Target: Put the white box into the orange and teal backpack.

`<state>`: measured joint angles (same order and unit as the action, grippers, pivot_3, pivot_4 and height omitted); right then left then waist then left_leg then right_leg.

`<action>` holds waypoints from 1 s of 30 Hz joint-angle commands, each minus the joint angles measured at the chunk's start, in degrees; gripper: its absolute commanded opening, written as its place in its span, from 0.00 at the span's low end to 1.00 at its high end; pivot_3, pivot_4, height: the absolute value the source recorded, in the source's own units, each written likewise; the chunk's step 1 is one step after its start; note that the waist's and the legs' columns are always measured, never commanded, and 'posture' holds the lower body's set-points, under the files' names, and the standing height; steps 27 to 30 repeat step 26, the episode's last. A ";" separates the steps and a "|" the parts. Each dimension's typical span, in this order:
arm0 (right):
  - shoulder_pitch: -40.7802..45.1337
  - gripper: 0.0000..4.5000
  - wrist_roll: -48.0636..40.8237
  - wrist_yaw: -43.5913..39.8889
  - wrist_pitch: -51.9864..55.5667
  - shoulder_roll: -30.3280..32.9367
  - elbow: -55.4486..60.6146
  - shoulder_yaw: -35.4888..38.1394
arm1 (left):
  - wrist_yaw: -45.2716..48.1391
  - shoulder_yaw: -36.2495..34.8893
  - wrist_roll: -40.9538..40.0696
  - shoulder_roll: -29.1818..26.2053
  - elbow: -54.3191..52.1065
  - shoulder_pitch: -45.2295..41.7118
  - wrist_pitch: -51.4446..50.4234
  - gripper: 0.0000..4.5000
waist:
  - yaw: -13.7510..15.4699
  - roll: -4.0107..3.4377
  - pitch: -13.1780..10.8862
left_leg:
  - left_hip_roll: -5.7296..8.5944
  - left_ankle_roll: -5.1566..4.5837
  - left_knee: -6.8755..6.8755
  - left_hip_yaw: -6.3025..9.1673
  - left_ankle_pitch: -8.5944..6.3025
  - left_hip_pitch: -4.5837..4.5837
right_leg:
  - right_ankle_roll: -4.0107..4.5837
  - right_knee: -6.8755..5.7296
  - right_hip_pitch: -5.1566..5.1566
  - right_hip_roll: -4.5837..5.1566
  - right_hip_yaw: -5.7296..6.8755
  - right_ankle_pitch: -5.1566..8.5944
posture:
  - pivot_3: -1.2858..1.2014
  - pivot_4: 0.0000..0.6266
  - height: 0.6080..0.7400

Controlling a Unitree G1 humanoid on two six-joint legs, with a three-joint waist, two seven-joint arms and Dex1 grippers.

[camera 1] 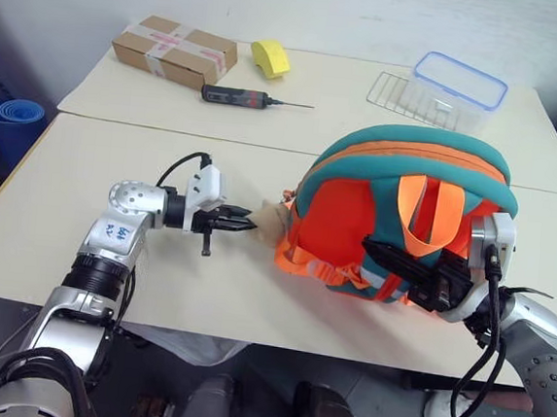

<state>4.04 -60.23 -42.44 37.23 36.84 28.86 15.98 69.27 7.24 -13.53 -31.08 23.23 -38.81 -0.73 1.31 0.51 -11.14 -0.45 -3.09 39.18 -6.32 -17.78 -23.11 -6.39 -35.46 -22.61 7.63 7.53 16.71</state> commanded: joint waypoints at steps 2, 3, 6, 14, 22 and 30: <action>0.95 0.00 8.28 3.18 -7.03 -2.80 -3.25 1.05 | -0.06 -2.41 -3.18 -0.55 -5.48 3.23 -4.08 0.09 | -0.06 0.00 0.00 | 0.00 0.01 0.00 0.00 0.00 0.00 | 0.00 0.00 0.00 0.01 -0.01 0.00 | 0.52 0.24 1.00; 0.87 0.00 10.36 2.78 -8.62 -2.80 -3.89 1.14 | -0.10 -3.17 -4.04 -1.12 -6.58 3.70 -5.57 0.16 | -0.06 0.00 0.00 | 0.00 0.01 0.01 -0.01 0.00 0.00 | 0.00 -0.01 0.00 0.01 -0.01 0.00 | 0.52 0.24 1.00; -2.81 0.20 18.63 -3.50 -15.73 1.14 -3.08 1.52 | 1.22 -5.63 -5.90 -4.77 -10.93 7.34 -8.20 0.34 | -0.01 -0.03 0.02 | 0.00 -0.01 0.01 -0.01 0.01 0.00 | 0.00 -0.03 -0.01 0.01 -0.06 0.00 | 0.52 0.24 1.00; -19.60 0.81 24.96 -17.64 -26.49 8.97 -7.56 15.88 | 2.10 -15.13 -8.69 -14.32 -19.78 23.10 -7.88 0.89 | 0.11 -0.04 0.01 | 0.03 -0.07 -0.04 0.01 -0.13 0.05 | 0.01 0.07 0.08 0.05 -0.11 0.01 | 0.52 0.24 1.00; -17.69 0.99 32.96 -29.22 -42.91 17.11 -34.17 21.34 | -2.79 -20.52 -5.83 -16.29 -22.20 34.84 -1.26 0.90 | -0.16 -0.07 -0.01 | -0.13 0.05 -0.21 -0.24 -0.35 0.42 | 0.06 0.43 0.17 0.41 -0.68 0.04 | 0.52 0.24 1.00; -15.02 0.99 34.32 -31.49 -45.89 17.66 -39.10 19.33 | -4.37 -21.17 -7.75 -15.62 -23.74 34.77 -3.24 0.90 | -0.15 -0.11 -0.02 | -0.29 0.21 -0.23 -0.27 -0.39 0.53 | 0.19 0.34 0.18 0.29 -0.70 0.11 | 0.52 0.24 1.00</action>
